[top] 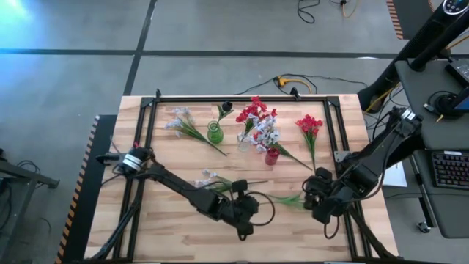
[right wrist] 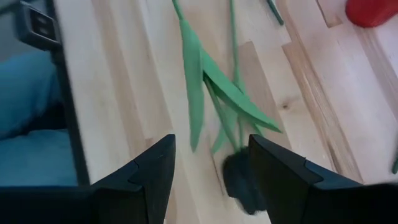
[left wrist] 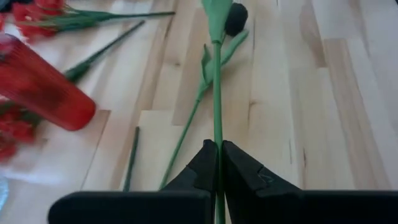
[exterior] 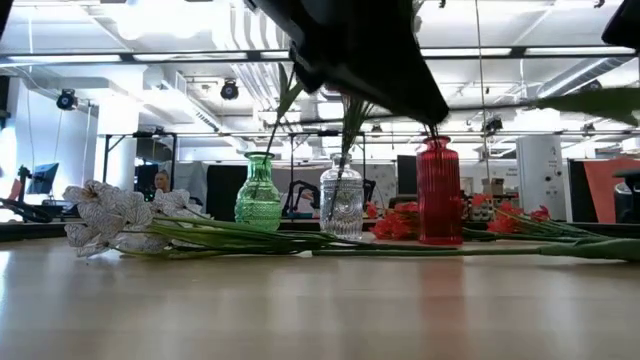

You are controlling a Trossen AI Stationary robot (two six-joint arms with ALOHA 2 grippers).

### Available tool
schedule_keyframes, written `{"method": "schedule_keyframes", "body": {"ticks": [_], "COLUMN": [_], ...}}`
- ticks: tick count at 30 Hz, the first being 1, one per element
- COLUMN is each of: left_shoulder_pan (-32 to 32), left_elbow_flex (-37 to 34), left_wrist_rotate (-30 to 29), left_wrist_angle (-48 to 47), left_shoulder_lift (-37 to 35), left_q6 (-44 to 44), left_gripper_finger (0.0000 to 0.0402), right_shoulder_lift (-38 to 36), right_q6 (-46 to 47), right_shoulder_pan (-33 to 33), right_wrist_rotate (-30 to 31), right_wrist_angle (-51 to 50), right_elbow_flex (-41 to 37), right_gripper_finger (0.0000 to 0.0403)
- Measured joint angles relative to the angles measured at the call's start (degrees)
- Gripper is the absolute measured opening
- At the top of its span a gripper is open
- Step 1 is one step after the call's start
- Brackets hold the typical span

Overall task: Sort flowers into vase by color
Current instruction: Put the bottom black tulip into the green vase

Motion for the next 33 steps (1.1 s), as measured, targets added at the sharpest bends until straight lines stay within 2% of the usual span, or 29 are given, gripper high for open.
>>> {"method": "schedule_keyframes", "body": {"ticks": [5, 9, 13, 19, 22, 26, 31, 33], "left_shoulder_pan": [-2.24, -4.37, -6.77, -9.85, -11.1, -12.71, -14.42, -14.79], "left_elbow_flex": [-0.82, -2.72, -7.5, -16.16, -19.78, -24.02, -29.19, -31.91], "left_wrist_rotate": [-2.55, -6.45, -10.03, -16.94, -21.66, -24.85, -26.22, -25.57], "left_wrist_angle": [-1.78, -7.76, -11.55, -10.66, -7.07, -0.35, 14.12, 24.31], "left_shoulder_lift": [-3.28, -6.14, -10.76, -18.65, -22.68, -27.36, -32.85, -34.41], "left_q6": [-0.01, -4.39, -10.8, -16.49, -15.72, -10.73, 2.61, 10.18], "left_gripper_finger": [0.0, 0.0, 0.0, 0.0, 0.0, 0.0, 0.0, 0.0], "right_shoulder_lift": [-3.94, -7.01, -9.8, -11.87, -11.72, -10.39, -8.22, -7.09], "right_q6": [-2.94, -4.86, -6.55, -10.66, -13.92, -18.17, -23.15, -25.74], "right_shoulder_pan": [0.04, 0.01, 0.02, 0.02, 0.0, 0.0, 0.0, 0.0], "right_wrist_rotate": [3.71, 7.41, 8.18, 10.58, 12.2, 14.34, 18.22, 19.93], "right_wrist_angle": [2.43, 2.66, 3.63, 7.27, 10.54, 14.2, 17.59, 20.13], "right_elbow_flex": [0.0, 0.01, 0.02, 0.02, 0.02, 0.0, -0.02, -0.29], "right_gripper_finger": [0.0194, 0.0194, 0.0194, 0.0194, 0.0194, 0.0194, 0.0194, 0.0194]}}
